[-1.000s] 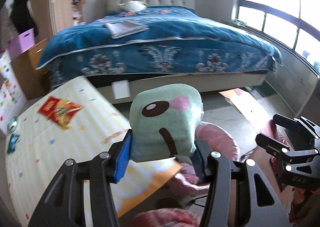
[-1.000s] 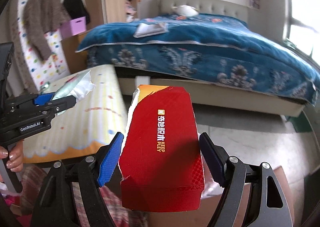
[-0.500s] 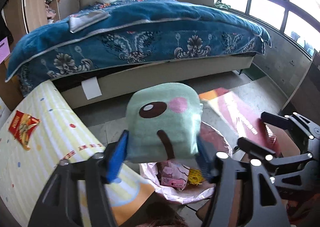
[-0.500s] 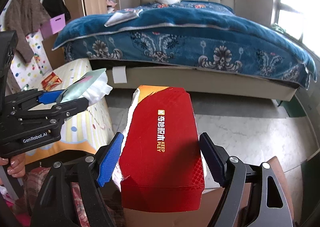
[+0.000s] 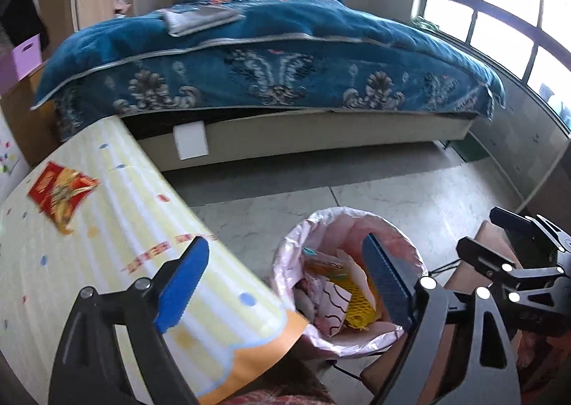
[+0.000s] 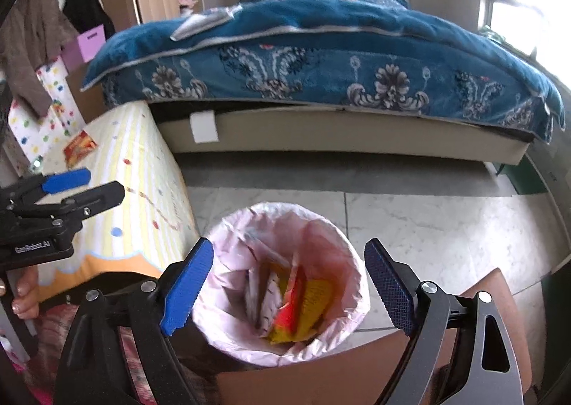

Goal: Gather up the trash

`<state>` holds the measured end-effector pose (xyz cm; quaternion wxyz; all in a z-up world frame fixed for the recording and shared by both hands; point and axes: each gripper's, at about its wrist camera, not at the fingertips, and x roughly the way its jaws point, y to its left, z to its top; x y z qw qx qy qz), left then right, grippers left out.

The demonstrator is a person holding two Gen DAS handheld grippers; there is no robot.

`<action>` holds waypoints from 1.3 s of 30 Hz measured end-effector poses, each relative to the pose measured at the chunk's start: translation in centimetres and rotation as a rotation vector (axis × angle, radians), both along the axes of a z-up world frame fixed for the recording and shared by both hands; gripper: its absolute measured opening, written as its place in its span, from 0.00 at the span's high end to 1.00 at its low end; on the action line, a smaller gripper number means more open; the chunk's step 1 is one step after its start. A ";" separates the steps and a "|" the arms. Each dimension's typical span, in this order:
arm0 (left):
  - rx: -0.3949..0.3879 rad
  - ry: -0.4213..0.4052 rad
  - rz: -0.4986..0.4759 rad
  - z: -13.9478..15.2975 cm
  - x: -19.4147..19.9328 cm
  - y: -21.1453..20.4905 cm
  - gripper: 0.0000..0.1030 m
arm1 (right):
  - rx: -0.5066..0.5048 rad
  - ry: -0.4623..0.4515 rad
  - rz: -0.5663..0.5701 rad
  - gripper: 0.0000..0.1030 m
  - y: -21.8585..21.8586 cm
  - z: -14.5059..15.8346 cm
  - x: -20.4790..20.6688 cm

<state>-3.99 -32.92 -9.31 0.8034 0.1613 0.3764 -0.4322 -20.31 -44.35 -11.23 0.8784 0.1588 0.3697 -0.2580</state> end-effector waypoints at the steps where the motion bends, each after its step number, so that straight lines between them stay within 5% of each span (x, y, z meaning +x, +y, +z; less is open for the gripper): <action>1: -0.008 -0.009 0.018 0.4 0.0 0.9 0.17 | -0.001 -0.007 0.005 0.17 0.2 0.0 -0.1; 10: -0.033 -0.057 0.185 2.8 1.0 8.7 0.14 | -0.009 -0.057 0.141 0.17 4.2 2.7 1.9; 19: -0.037 -0.092 0.427 3.7 4.5 18.8 0.12 | -0.046 -0.063 0.344 0.17 10.9 4.6 8.6; 28: -0.013 -0.077 0.632 2.5 10.5 26.9 0.12 | -0.065 -0.055 0.485 0.17 17.2 4.1 16.7; 39: 0.046 -0.072 0.718 0.0 18.4 30.1 0.12 | -0.062 -0.029 0.567 0.16 19.4 1.4 27.4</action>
